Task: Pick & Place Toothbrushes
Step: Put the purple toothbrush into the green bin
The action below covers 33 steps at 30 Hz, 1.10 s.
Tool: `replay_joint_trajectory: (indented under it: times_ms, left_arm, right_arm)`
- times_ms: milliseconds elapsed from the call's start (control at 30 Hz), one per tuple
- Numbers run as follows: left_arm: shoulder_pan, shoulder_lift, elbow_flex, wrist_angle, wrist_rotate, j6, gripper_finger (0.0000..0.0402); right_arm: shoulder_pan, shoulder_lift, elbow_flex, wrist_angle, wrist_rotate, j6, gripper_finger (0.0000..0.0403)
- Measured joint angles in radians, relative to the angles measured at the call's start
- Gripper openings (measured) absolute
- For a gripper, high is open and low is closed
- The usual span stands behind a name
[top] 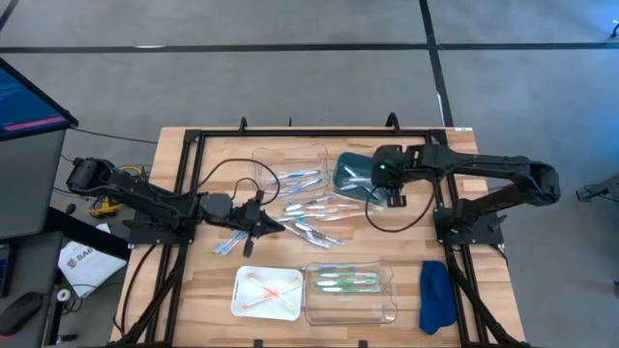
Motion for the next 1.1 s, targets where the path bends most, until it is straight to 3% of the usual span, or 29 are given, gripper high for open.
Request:
replay_joint_trajectory:
  times_ms: [200, 433, 767, 1100]
  left_arm:
    - [0.009, 0.0, 0.0, 0.013, 0.0, 0.0, 0.0001]
    - [0.009, 0.0, 0.0, 0.021, 0.0, 0.005, 0.0001]
    - [0.007, 0.0, 0.0, 0.011, 0.005, -0.002, 0.0001]
    - [0.007, 0.0, 0.0, 0.011, 0.005, -0.018, 0.0001]
  right_arm:
    - [-0.026, 0.0, 0.0, 0.106, -0.064, -0.082, 0.0007]
    - [-0.104, 0.065, -0.003, 0.094, -0.118, -0.101, 0.0007]
    - [-0.113, 0.254, -0.018, 0.128, -0.116, -0.128, 0.0007]
    - [-0.158, 0.325, -0.017, 0.182, -0.115, -0.13, 0.0007]
